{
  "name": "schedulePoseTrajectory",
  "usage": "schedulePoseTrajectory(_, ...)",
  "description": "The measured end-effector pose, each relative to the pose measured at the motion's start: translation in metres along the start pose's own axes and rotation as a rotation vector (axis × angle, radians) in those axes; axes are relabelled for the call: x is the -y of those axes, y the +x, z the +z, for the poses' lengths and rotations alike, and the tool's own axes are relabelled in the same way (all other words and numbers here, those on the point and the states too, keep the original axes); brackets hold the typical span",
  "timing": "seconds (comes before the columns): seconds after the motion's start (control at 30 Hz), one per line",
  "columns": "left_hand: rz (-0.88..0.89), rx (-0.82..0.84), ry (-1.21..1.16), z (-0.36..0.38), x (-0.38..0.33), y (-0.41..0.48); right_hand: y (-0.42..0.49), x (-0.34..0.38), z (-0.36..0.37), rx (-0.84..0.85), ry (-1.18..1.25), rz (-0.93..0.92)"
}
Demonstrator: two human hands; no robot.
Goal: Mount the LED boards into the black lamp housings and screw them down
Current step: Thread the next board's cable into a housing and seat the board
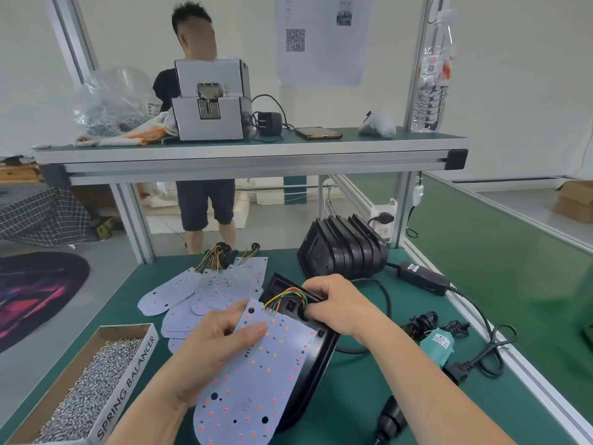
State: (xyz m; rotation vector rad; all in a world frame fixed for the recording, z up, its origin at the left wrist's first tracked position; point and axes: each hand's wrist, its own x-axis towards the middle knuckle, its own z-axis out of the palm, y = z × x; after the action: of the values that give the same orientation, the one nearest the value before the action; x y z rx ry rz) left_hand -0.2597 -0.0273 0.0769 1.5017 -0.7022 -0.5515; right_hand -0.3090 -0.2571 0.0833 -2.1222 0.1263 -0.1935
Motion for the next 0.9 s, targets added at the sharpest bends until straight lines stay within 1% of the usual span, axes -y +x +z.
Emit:
schedulePoseTrajectory(0.1, -0.008, 0.014, 0.016, 0.003, 0.001, -0.001, 0.002, 0.000, 0.000, 0.023, -0.125, 0.026)
schedulePoseTrajectory(0.2, -0.004, 0.036, 0.089, 0.005, 0.000, 0.001, 0.003, 0.001, 0.001, 0.109, -0.279, 0.042)
schedulePoseTrajectory(0.27, -0.013, 0.023, 0.065, 0.004, 0.001, 0.003, 0.001, 0.001, 0.002, 0.167, -0.286, 0.060)
schedulePoseTrajectory(0.37, 0.007, 0.018, 0.080, 0.004, -0.001, 0.002, 0.000, 0.004, 0.003, 0.179, -0.219, 0.071)
schedulePoseTrajectory(0.53, 0.030, -0.005, 0.072, 0.005, 0.006, 0.000, 0.006, 0.010, 0.006, 0.133, -0.369, 0.029)
schedulePoseTrajectory(0.63, 0.047, 0.006, 0.106, 0.003, 0.006, 0.000, 0.005, 0.009, 0.004, 0.153, -0.357, 0.031)
schedulePoseTrajectory(0.67, 0.043, 0.013, 0.111, 0.002, 0.006, 0.000, 0.003, 0.007, 0.003, 0.184, -0.301, 0.041)
schedulePoseTrajectory(0.73, 0.011, 0.008, 0.089, -0.003, 0.002, 0.001, 0.000, 0.000, -0.004, 0.277, -0.090, 0.056)
schedulePoseTrajectory(0.77, -0.011, -0.005, 0.058, -0.007, 0.000, 0.001, -0.002, -0.005, -0.009, 0.321, 0.069, 0.067)
schedulePoseTrajectory(0.83, -0.067, -0.045, -0.050, -0.013, -0.002, 0.002, -0.007, -0.013, -0.019, 0.377, 0.468, 0.108)
schedulePoseTrajectory(0.87, -0.095, -0.061, -0.118, -0.014, -0.001, 0.001, -0.010, -0.015, -0.021, 0.377, 0.646, 0.134)
schedulePoseTrajectory(0.9, -0.117, -0.071, -0.179, -0.015, 0.000, 0.001, -0.011, -0.015, -0.020, 0.365, 0.749, 0.155)
